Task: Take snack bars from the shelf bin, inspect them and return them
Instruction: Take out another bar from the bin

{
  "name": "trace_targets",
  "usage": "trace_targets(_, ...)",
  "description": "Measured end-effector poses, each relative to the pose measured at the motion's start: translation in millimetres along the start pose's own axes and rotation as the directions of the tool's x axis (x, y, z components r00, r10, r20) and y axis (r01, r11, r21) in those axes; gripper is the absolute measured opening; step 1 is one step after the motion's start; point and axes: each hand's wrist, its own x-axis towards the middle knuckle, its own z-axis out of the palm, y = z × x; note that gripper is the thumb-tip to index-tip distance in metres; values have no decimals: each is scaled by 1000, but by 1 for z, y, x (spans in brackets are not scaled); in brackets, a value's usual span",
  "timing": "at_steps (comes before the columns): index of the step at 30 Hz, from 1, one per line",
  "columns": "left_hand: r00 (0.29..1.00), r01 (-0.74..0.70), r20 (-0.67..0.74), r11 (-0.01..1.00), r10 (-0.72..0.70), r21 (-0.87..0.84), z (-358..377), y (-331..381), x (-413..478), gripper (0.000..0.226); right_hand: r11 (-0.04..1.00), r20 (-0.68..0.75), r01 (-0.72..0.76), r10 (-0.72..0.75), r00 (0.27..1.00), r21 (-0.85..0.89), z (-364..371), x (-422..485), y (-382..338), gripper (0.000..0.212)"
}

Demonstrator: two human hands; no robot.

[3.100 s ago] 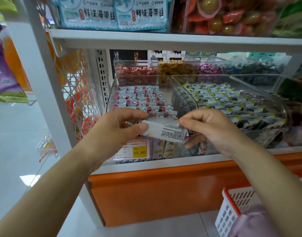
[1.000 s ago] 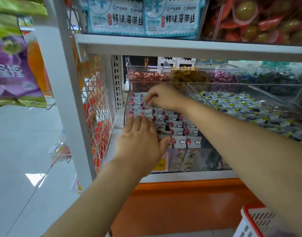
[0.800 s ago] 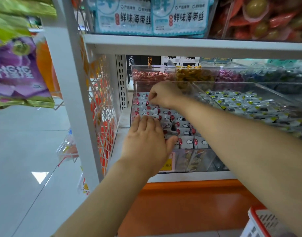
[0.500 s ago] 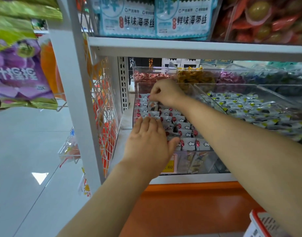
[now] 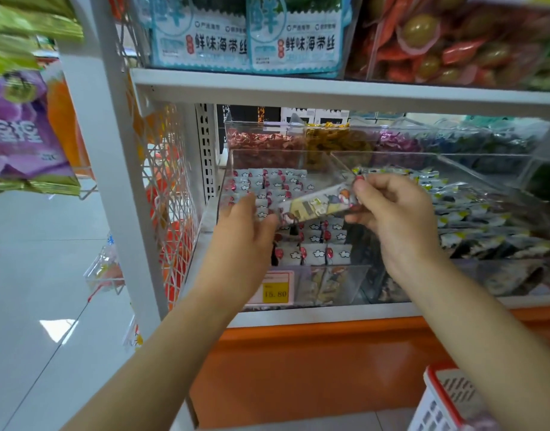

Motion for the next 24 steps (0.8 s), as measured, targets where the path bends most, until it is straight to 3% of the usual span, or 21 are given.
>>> trace_targets(3,1000,26,21,986,-23,-164,0,5,-4,18,981,19,-106,104,994,164,-11,-16,-1,13)
trace_targets(8,995,102,51,930,-90,-352,1,9,-6,20,918,62,-213,204,977,334,-16,-23,-4,13)
trace_targets(12,971,239,145,787,-190,-569,3,10,-5,21,842,177,-321,269,947,434,-23,-22,-5,11)
trace_targets(15,958,282,167,681,-232,-676,2,10,-4,20,836,251,-387,308,918,389,-25,-22,-3,26)
trace_targets(20,921,357,215,481,-325,-801,-1,8,-1,15,802,285,-419,321,903,425,-25,-22,-1,30)
trace_targets(24,910,386,296,335,-291,-860,-1,9,0,8,707,287,-460,360,888,538,-25,-19,0,29)
